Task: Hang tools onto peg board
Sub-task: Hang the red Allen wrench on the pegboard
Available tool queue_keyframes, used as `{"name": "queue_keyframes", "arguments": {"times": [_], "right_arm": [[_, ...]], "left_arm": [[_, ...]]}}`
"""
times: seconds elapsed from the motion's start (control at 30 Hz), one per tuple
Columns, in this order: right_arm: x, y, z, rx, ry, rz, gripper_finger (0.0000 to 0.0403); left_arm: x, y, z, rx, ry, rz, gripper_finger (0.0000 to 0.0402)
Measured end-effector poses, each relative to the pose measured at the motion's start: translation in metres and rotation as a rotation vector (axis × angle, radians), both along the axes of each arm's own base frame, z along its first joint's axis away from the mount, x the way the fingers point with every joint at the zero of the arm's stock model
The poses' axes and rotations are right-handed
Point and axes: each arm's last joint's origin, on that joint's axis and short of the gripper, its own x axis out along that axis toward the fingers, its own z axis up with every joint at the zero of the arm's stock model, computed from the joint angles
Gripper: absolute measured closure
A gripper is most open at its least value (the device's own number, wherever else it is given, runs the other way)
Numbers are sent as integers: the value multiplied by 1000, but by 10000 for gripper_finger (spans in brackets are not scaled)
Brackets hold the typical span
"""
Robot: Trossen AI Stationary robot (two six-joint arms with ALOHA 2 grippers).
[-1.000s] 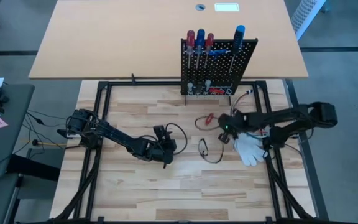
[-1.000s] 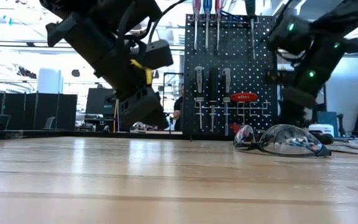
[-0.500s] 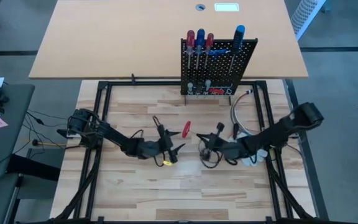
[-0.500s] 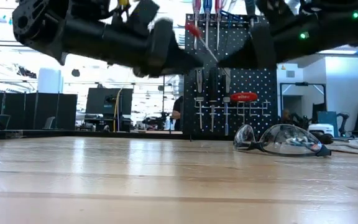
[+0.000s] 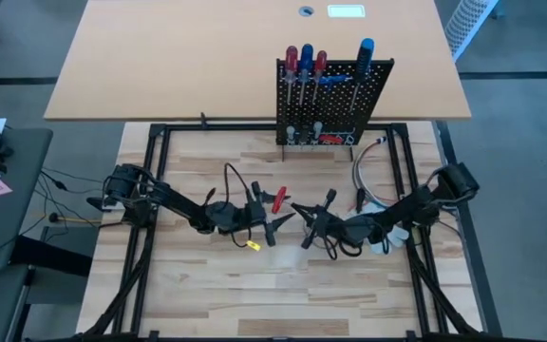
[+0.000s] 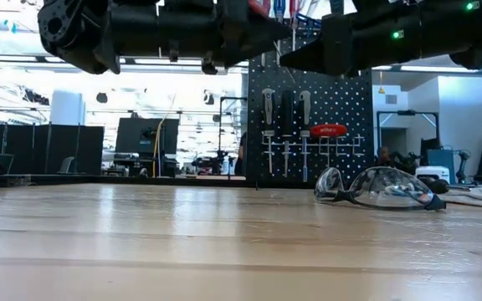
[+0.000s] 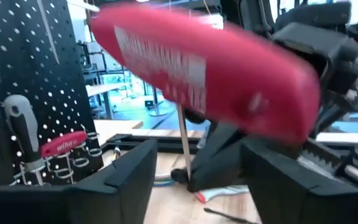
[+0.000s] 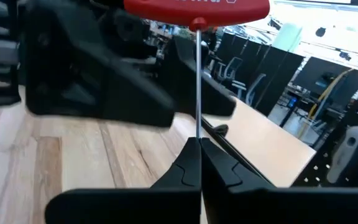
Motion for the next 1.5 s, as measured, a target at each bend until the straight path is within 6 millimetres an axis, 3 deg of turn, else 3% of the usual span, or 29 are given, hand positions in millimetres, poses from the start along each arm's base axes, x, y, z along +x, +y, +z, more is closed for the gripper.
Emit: {"name": "queue_keyframes", "arguments": {"times": [0.4,0.6,0.8,0.97,1.2,1.33,1.5], "right_arm": [[-2,7,-3,-12,32,21,403],[-9,14,-4,-31,128,52,372],[-38,17,35,45,155,166,301],[-47,-7,56,199,158,369,230],[-24,-59,59,325,180,550,146],[-2,-75,59,376,214,688,139],[24,-78,57,404,268,736,152]], "left_arm": [[-2,-8,0,72,40,-5,390],[-8,-7,6,108,226,-16,399],[-21,7,7,71,467,-93,400],[-21,12,4,41,507,-236,401],[-21,13,3,34,511,-313,401],[-21,14,2,36,523,-311,401],[-21,14,2,35,524,-310,401]]}}
